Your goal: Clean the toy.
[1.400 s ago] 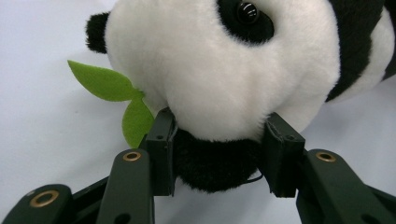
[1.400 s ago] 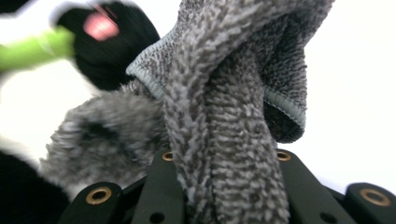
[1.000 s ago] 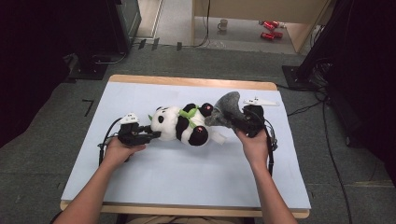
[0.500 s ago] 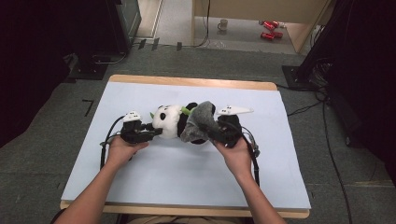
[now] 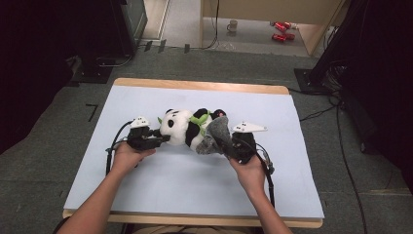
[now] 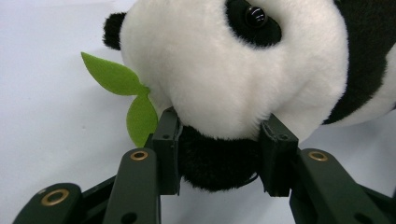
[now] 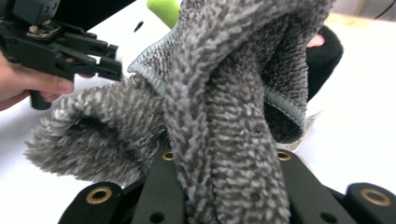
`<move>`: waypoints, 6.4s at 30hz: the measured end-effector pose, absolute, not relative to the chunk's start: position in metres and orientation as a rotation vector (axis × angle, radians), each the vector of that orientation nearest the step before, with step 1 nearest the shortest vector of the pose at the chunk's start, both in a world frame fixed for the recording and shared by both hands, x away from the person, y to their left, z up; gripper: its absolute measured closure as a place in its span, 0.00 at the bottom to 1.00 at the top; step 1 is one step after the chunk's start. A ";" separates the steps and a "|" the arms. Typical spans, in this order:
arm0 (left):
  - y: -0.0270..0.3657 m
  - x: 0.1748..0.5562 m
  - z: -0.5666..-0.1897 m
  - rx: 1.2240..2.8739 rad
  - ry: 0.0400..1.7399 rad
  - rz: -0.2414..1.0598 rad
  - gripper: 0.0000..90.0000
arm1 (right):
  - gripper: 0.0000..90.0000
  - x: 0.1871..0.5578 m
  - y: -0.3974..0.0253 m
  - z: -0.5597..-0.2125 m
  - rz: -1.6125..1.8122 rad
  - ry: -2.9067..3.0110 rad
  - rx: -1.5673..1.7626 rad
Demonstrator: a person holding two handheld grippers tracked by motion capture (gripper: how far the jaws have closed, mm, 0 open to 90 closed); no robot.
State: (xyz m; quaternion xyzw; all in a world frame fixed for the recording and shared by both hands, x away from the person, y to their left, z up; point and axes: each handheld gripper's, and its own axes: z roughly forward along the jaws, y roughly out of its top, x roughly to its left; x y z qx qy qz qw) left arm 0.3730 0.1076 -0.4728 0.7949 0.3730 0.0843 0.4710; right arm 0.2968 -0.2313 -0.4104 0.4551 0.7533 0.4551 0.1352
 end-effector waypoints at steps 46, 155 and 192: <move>0.110 0.373 -0.474 1.939 0.932 0.190 0.63 | 0.87 0.297 -0.224 -0.383 1.458 2.208 1.315; 0.062 0.358 -0.460 1.933 0.955 0.123 0.69 | 0.87 0.304 -0.207 -0.398 1.141 2.219 1.129; 0.060 0.351 -0.459 1.966 0.931 0.163 0.70 | 0.87 0.312 -0.216 -0.414 1.104 2.260 1.192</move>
